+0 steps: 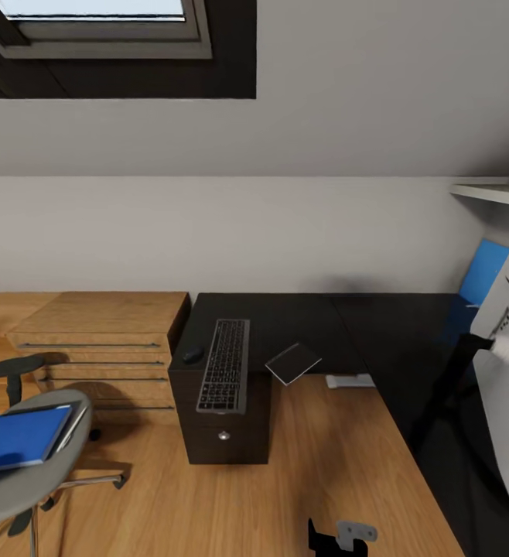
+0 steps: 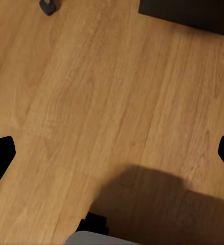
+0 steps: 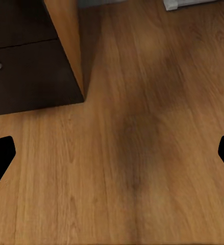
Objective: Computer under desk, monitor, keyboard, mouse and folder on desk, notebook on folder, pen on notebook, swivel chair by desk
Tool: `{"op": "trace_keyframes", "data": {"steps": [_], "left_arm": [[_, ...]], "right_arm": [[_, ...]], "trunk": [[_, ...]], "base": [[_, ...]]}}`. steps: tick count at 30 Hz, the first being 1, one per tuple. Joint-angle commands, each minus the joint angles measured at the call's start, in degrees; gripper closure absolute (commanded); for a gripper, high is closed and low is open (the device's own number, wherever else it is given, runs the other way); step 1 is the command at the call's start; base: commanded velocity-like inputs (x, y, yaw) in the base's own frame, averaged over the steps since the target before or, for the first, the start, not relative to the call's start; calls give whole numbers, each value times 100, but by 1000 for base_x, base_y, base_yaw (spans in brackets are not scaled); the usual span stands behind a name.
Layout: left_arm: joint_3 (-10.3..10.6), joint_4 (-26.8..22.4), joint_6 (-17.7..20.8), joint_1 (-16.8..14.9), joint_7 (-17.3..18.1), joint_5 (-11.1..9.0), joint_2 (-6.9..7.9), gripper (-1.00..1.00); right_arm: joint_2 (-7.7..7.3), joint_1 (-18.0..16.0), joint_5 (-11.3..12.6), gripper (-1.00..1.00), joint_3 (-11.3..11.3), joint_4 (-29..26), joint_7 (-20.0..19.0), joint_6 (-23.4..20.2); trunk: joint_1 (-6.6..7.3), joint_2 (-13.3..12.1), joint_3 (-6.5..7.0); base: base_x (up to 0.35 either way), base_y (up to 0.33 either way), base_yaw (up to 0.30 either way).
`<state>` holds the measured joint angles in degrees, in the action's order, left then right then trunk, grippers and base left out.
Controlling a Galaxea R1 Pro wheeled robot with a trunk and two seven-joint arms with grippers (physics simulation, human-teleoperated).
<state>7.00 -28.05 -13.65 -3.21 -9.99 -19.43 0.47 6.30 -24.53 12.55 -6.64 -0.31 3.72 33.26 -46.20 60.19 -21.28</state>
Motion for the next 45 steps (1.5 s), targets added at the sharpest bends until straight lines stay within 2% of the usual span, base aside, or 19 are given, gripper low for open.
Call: {"op": "trace_keyframes", "data": {"steps": [1,12,31,32,33,36,37,41,42,44,45], "left_arm": [[47,2,-24,-4,-45,-35,5,-100],[75,2,-29,-4,-35,-22,1,-100],[69,2,-33,-4,-39,-26,-3,-100],[87,-110,-104,-4,-30,-20,-11,-100],[89,-166,-130,-4,-26,-20,-8,-100],[88,-657,-176,-4,-22,-16,2,-100],[86,-1052,-154,-4,-24,-15,11,-100],[83,-1862,154,-4,-35,-16,41,-100],[83,-2425,682,5,-43,-16,49,-100],[82,-2838,1137,14,-47,-16,52,-100],[80,-3290,1626,20,-53,-20,55,-100]], "right_arm": [[2,-5,28,-100,-50,4,32,14],[3,-4,28,-100,-48,4,32,14],[-3,-5,-5,-100,-62,-50,27,29],[-3,-8,-14,-100,-67,-517,70,0],[-4,-8,-13,-100,-66,-667,77,-20],[-5,-8,-14,-100,-65,-1416,188,-306],[-5,-8,-15,-100,-65,-1844,332,-630],[-11,-8,-21,-100,-67,-2792,756,-1591],[-11,-8,-19,-100,-70,-3582,1104,-2422],[-9,-8,-18,-100,-72,-4110,1331,-2967],[-9,-8,-12,-100,-69,-4618,1548,-3497]], "trunk": [[-1,4,-6],[-1,4,-7],[416,-758,334],[438,-798,352],[460,-838,370],[526,-959,424],[548,-999,442],[635,-1159,514],[657,-1199,532],[701,-1280,568],[723,-1320,586]], "base": [[85,47,-1],[17,9,0],[0,0,0],[0,0,0],[0,0,0],[0,0,0],[0,0,0],[0,0,0],[0,0,0],[0,0,0],[0,0,0]]}}
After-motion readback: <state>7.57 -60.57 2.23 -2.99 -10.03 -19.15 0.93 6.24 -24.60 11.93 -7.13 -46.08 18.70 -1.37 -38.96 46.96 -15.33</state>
